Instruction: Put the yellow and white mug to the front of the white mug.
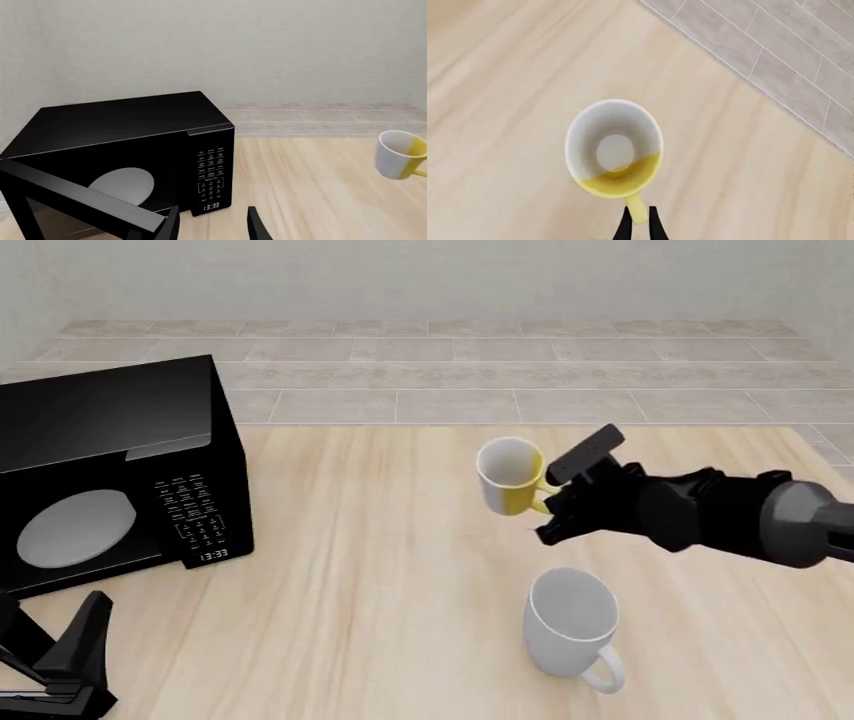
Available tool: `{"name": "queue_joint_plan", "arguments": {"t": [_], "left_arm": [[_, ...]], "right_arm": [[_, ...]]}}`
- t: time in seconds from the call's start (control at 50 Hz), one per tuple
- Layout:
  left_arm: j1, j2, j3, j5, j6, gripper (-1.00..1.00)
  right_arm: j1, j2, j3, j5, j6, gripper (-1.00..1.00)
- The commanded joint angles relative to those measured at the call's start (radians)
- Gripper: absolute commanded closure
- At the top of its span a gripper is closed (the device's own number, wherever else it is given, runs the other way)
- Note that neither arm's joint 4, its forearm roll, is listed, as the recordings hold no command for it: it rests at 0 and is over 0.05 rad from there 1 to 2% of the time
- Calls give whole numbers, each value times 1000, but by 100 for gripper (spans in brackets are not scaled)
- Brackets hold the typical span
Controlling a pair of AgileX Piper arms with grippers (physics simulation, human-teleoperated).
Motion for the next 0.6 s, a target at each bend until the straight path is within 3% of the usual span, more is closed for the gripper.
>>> {"name": "queue_joint_plan", "arguments": {"t": [0.02, 0.6], "left_arm": [[0, 0, 0, 0, 0, -100], [0, 0, 0, 0, 0, -100]], "right_arm": [[-41, 5, 23, -30, 10, 100], [-133, 67, 47, -94, -19, 100]]}}
